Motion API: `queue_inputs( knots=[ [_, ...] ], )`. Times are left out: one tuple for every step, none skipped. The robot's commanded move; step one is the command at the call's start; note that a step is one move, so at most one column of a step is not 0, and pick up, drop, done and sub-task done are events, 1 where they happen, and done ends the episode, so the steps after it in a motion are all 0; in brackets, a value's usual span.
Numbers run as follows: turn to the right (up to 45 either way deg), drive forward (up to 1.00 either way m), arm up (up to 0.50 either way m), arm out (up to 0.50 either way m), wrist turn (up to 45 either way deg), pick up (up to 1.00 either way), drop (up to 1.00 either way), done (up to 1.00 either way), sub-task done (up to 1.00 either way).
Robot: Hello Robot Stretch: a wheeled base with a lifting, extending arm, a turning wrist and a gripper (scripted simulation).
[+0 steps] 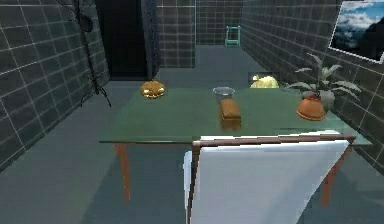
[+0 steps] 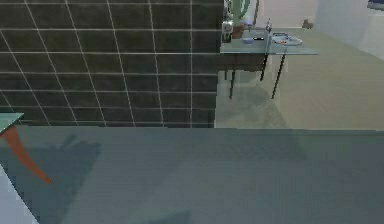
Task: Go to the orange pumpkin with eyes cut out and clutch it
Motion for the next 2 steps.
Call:
queue_inputs(
  knots=[
    [-45.0,0.0,0.0,0.0,0.0,0.0,0.0,0.0,0.0],
    [-6.0,0.0,0.0,0.0,0.0,0.0,0.0,0.0,0.0]
  ],
)
